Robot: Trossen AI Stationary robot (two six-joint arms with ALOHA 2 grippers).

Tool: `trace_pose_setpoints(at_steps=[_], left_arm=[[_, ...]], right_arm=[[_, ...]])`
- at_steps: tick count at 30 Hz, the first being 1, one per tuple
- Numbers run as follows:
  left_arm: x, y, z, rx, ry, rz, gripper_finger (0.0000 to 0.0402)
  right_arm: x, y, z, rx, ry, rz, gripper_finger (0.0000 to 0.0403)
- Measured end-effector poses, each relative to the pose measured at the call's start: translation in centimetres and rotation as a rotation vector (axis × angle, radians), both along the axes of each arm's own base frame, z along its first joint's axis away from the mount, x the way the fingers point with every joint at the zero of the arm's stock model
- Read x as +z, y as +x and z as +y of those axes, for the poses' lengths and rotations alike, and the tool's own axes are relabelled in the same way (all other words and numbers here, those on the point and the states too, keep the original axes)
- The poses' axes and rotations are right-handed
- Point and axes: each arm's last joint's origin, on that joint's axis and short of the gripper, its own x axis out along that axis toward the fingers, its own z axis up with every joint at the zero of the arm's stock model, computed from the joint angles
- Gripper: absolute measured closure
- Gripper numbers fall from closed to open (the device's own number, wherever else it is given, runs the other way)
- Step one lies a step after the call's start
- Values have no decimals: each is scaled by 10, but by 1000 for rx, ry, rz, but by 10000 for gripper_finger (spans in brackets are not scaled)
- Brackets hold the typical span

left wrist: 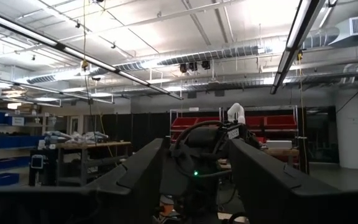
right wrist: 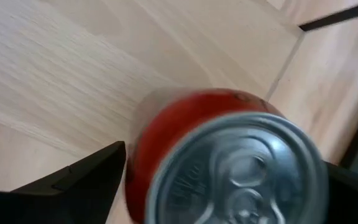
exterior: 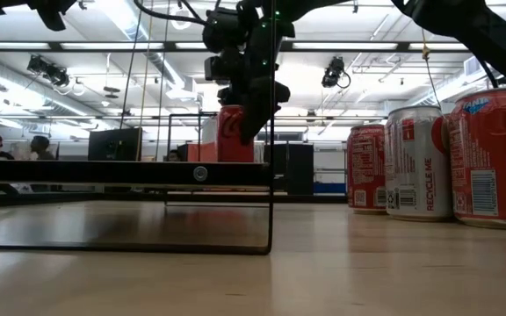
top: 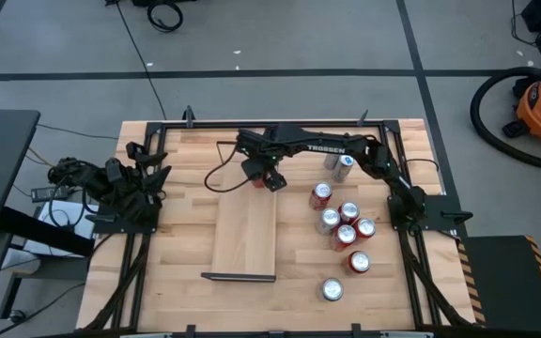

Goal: Place canned beverage on shelf
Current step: Put the top red black soda can on the shelf

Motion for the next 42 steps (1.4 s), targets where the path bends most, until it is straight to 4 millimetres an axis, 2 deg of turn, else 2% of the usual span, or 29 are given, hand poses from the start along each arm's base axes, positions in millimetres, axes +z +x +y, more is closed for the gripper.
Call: trace_pose_setpoints(at_steps=[10, 19, 25, 29, 32, 36, 42], left_arm=[[0, 0, 0, 2, 2, 0, 207], [0, 0, 0, 2, 3, 1, 207], [0, 0, 0, 2, 3, 1, 207], [0, 0, 0, 3, 2, 2, 207], [0, 0, 0, 5, 0, 2, 207], [0, 0, 0, 5, -3, 2, 207], [0, 0, 0, 7, -5, 3, 207]], right_arm=[[21, -1, 14, -15, -134, 14, 5], [38, -8, 21, -104, -168, 43, 5], [43, -14, 23, -208, -180, 67, 5], [47, -23, 24, -339, -132, 82, 5], [45, -27, 24, -440, -47, 112, 5], [31, -27, 23, -501, 55, 156, 10], [8, -20, 23, -522, 51, 142, 27]])
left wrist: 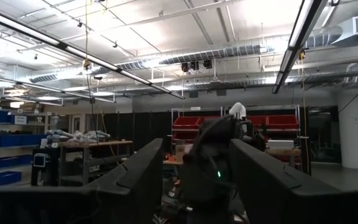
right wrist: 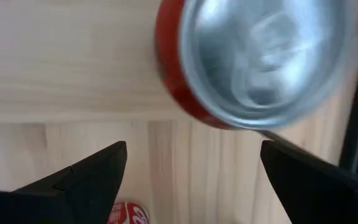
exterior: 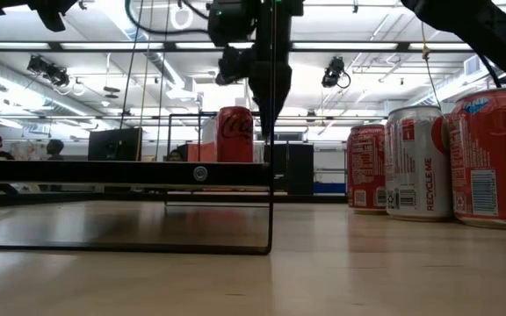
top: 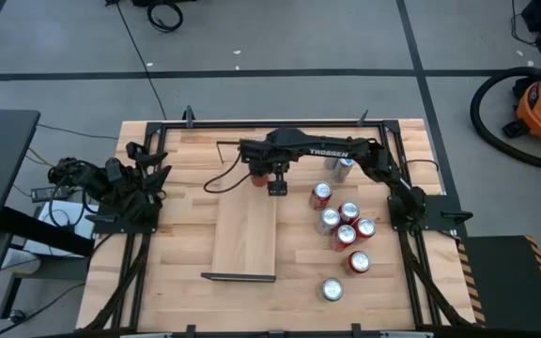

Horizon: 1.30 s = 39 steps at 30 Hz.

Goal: Place canned beverage on shelf
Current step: Put the top red black soda can on the shelf

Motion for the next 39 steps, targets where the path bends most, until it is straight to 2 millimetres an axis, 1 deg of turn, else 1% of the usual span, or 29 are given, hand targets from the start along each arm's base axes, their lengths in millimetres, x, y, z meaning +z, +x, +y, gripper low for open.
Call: trace_pose_setpoints(at_steps=[5, 9, 12, 17, 21, 24, 27, 33, 39], left_arm=[[-1, 1, 0, 1, 5, 10, 207], [-1, 1, 0, 5, 2, 15, 207], [-2, 1, 0, 1, -13, 15, 207], [-2, 1, 0, -5, -30, 13, 207], [-1, 1, 0, -10, -42, 4, 207], [-1, 0, 0, -12, -50, -4, 207], [-1, 0, 0, -13, -51, -8, 207], [-1, 0, 0, -10, -46, -5, 207], [-1, 0, 0, -10, -46, -5, 207]], right_arm=[[-15, 5, 1, -4, -14, -30, 41], [-15, 3, 1, -20, -38, -64, 51], [-15, 2, 2, -24, -52, -137, 59], [-14, -13, 9, -28, -60, -263, 70], [-26, -24, 10, -47, -64, -341, 74], [-32, -29, 10, -61, -68, -395, 74], [-44, -32, 8, -75, -100, -398, 74], [-57, -33, 5, -54, -221, -411, 80], [-54, -27, 5, 42, -273, -455, 103]])
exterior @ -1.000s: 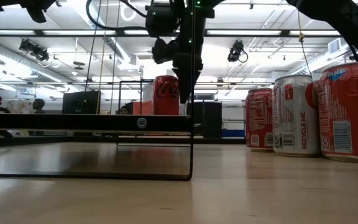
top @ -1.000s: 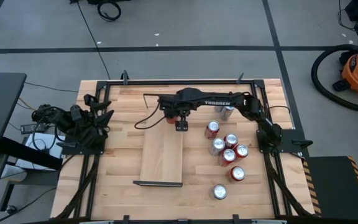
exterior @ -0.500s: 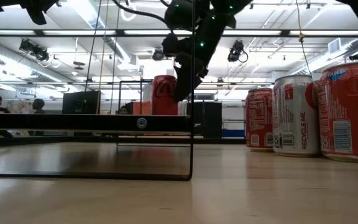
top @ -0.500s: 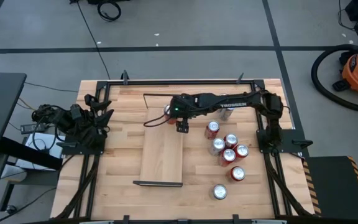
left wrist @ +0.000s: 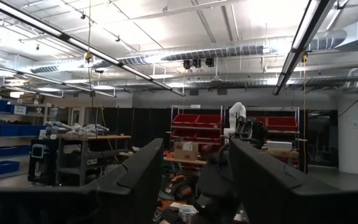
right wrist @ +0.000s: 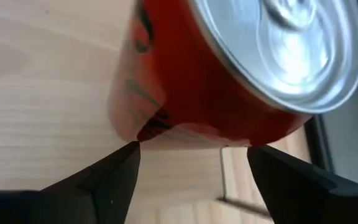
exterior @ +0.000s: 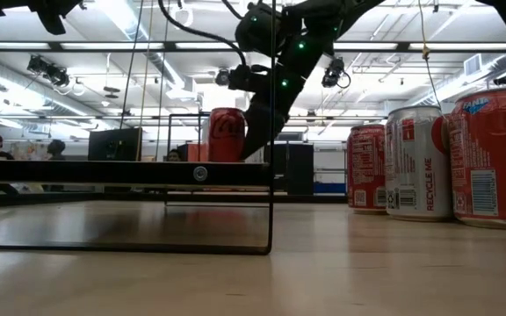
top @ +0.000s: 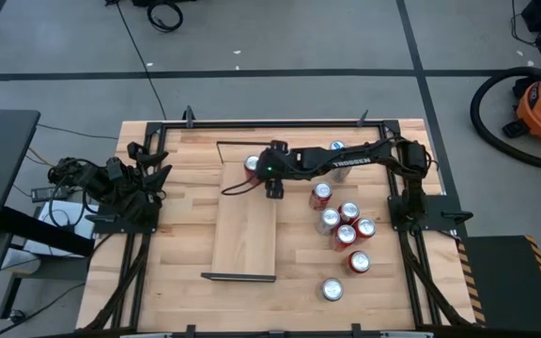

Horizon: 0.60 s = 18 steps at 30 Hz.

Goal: Place canned beverage on shelf
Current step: Put the top red black soda can on the shelf

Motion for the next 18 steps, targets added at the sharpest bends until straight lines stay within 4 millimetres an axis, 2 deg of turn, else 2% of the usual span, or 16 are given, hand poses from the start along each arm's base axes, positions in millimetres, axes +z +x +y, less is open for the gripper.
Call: trace_pose_setpoints(at_steps=[10, 18], left_arm=[[0, 0, 0, 0, 0, 0, 207], [0, 0, 0, 0, 0, 0, 207]], right_arm=[[7, 7, -7, 80, -98, -60, 122], [9, 8, -18, 203, 41, -126, 122]])
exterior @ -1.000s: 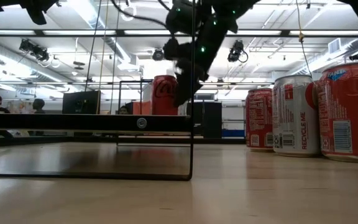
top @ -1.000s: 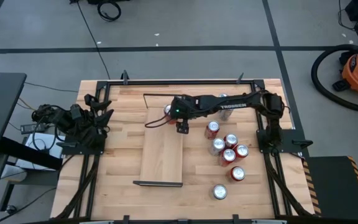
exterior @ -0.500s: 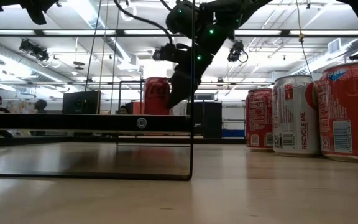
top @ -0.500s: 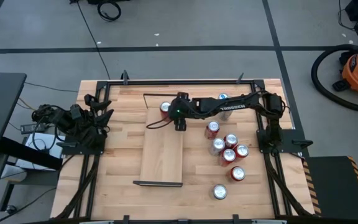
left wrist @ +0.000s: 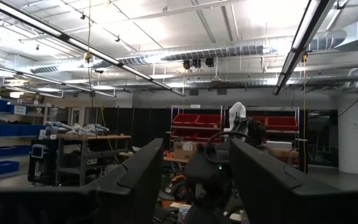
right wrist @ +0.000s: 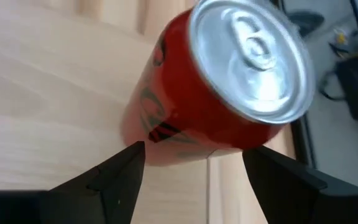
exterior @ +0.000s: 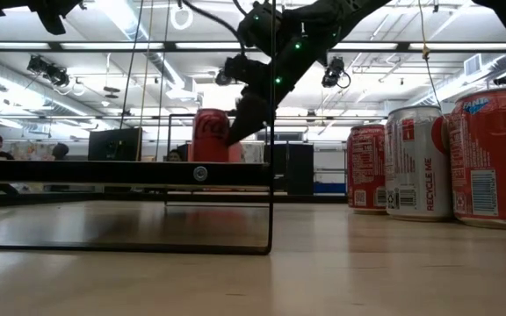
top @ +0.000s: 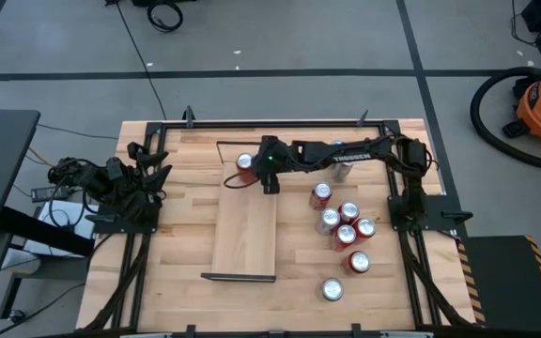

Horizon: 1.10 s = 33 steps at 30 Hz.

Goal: Place canned beverage on shelf
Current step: Put the top red black soda can on the shelf

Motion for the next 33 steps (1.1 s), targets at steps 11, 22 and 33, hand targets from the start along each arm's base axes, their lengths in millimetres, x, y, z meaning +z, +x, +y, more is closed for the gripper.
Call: trace_pose_setpoints(at_steps=[11, 22, 33], left_arm=[[0, 0, 0, 3, 6, 2, 207], [0, 0, 0, 18, 26, 16, 207], [0, 0, 0, 15, 16, 12, 207]], right_arm=[[6, 4, -5, 119, 39, -89, 122], [12, 4, 23, -11, -52, -59, 122], [0, 4, 45, -103, 205, -40, 122]])
